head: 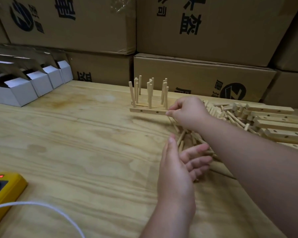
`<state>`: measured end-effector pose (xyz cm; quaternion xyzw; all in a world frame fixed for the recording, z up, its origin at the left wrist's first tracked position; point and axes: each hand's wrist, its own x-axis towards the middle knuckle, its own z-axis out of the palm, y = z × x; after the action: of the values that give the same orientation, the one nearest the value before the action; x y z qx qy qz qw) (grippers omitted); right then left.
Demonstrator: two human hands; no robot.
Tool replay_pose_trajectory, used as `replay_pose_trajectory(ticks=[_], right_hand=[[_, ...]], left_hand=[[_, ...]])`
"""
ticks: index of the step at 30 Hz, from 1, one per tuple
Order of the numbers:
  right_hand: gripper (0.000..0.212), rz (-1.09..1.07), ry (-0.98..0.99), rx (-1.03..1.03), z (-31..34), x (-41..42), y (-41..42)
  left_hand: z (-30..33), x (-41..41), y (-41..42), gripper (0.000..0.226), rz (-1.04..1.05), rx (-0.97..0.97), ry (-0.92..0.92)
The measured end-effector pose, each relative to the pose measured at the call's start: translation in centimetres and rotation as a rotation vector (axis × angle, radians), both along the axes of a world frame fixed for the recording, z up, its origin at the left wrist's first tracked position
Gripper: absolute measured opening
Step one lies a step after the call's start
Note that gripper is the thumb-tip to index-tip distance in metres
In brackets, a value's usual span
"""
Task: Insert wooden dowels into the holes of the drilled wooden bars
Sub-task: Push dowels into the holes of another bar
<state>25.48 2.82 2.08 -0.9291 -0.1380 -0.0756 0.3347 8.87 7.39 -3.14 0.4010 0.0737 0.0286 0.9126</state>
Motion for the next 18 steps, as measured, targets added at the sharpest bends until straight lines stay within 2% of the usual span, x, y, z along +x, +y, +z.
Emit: replay_pose_trajectory(ticks=[6, 11, 18], right_hand=[[0.013, -0.003, -0.01, -0.088, -1.7, 3.4, 2.1], [0.009, -0.041, -0.019, -0.198, -2.3, 4.3, 2.1], [0.018, -0.077, -0.035, -0.307, -2.3, 4.5, 2.6]], left_hand=[[-0.2, 0.2, 0.3, 0.03, 0.028, -0.048, 0.019], [-0.4, 0.1, 0.1, 0.036, 0.03, 0.023, 0.032], [0.1, 0.0, 0.2, 0.036, 0.046, 0.042, 0.072]])
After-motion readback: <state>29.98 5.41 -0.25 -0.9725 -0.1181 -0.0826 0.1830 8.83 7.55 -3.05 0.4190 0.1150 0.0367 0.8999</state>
